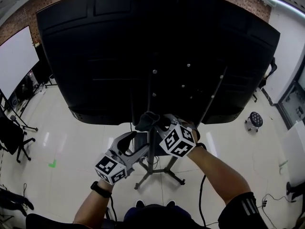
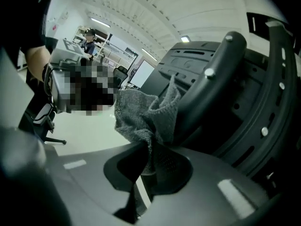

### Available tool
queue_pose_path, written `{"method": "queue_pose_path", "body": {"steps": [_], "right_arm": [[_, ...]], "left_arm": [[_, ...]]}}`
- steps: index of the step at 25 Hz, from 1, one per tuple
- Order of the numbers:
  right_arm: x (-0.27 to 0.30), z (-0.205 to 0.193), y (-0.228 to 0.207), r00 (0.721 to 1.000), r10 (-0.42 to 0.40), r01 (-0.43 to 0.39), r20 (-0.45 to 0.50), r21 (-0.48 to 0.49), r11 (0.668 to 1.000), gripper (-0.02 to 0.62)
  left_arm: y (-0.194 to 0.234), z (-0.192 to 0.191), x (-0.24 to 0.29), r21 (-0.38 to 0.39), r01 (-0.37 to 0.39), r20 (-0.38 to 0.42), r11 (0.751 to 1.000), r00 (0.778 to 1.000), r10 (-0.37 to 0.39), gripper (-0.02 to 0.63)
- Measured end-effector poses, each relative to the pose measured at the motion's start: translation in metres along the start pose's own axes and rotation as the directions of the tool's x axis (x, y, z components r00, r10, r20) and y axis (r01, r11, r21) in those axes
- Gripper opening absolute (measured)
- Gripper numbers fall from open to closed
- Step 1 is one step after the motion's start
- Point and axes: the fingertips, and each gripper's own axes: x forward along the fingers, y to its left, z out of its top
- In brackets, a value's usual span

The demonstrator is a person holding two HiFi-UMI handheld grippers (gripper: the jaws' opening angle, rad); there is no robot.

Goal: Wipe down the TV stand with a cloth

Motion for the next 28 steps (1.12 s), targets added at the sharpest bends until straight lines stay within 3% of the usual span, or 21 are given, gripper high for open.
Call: {"method": "queue_pose_path", "body": {"steps": [15,28], "right_arm": [[0.056,-0.090,0.075,0.985,0.143,-0.135,-0.098,0.084,0.987,0.023],[0.113,-0.158,0.153,0.962,0.233,-0.207,-0.140,0.178,0.962,0.023]], "left_arm": [[0.017,-0.101,0.003,-0.153,-0.023,-0.109,0.988,0.994,0.006,0.299],[0.035,-0.213,-0.006,-0.243,-0.051,-0.265,0.969,0.964,-0.016,0.301]]}}
